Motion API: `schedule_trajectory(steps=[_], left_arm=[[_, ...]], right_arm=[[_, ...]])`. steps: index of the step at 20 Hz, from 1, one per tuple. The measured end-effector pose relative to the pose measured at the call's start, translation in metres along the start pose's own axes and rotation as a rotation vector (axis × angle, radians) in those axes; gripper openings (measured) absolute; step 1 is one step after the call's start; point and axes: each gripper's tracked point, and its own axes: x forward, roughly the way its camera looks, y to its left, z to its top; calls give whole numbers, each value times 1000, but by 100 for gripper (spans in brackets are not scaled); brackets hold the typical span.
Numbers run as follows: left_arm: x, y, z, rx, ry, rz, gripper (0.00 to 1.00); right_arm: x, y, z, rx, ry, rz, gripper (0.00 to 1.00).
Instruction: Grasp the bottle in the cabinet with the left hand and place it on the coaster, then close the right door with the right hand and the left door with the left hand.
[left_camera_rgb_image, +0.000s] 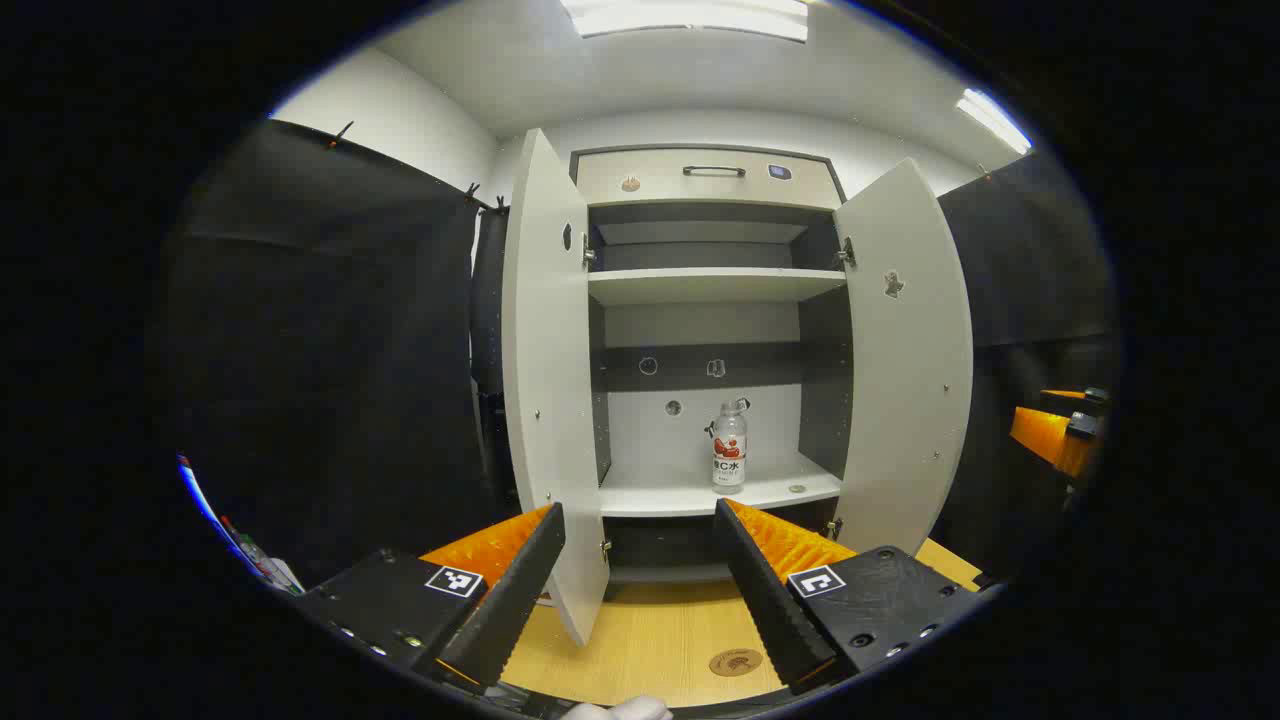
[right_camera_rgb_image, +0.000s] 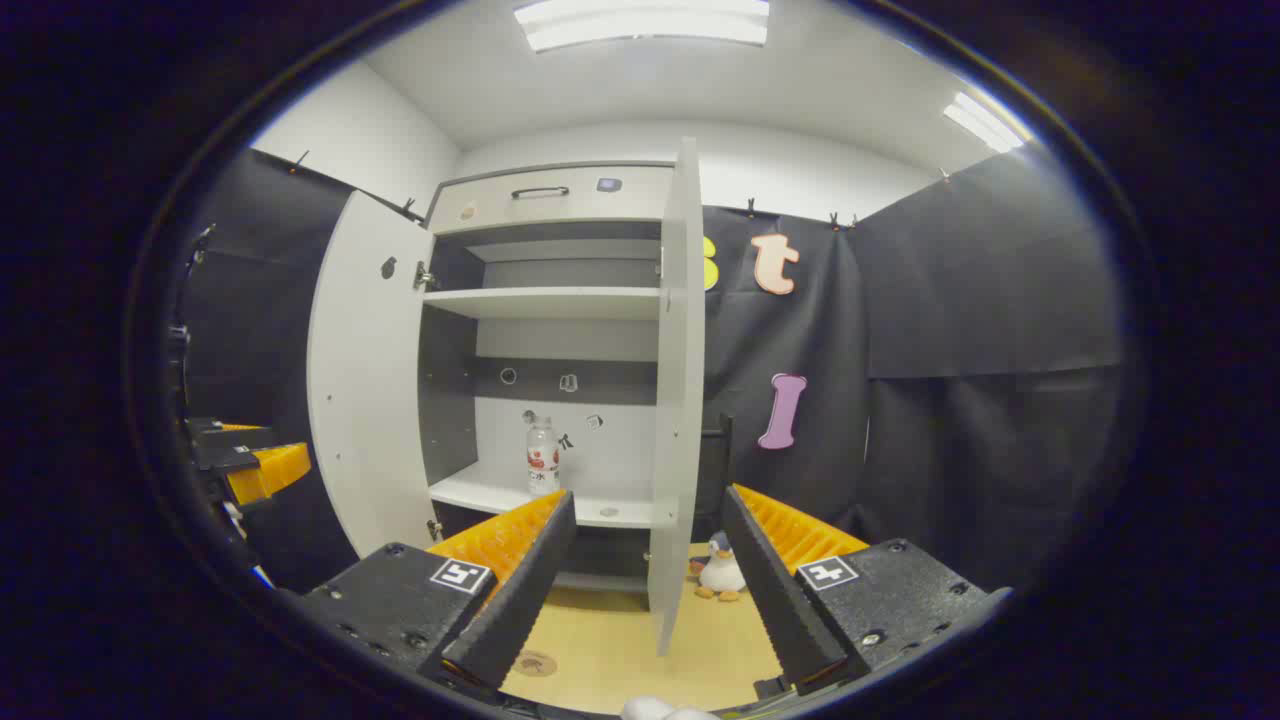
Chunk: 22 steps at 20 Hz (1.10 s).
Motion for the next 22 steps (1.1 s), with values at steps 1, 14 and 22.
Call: schedule_trajectory(steps=[1,14,22], left_arm=[[1,0,1,0,0,2,95],[23,-12,-3,3,2,-22,91],[112,-78,-16,18,-23,-116,95]], right_arm=[[0,1,0,-1,-1,0,94],[1,-6,0,0,-2,-12,97],[0,-33,1,-12,4,-70,94]])
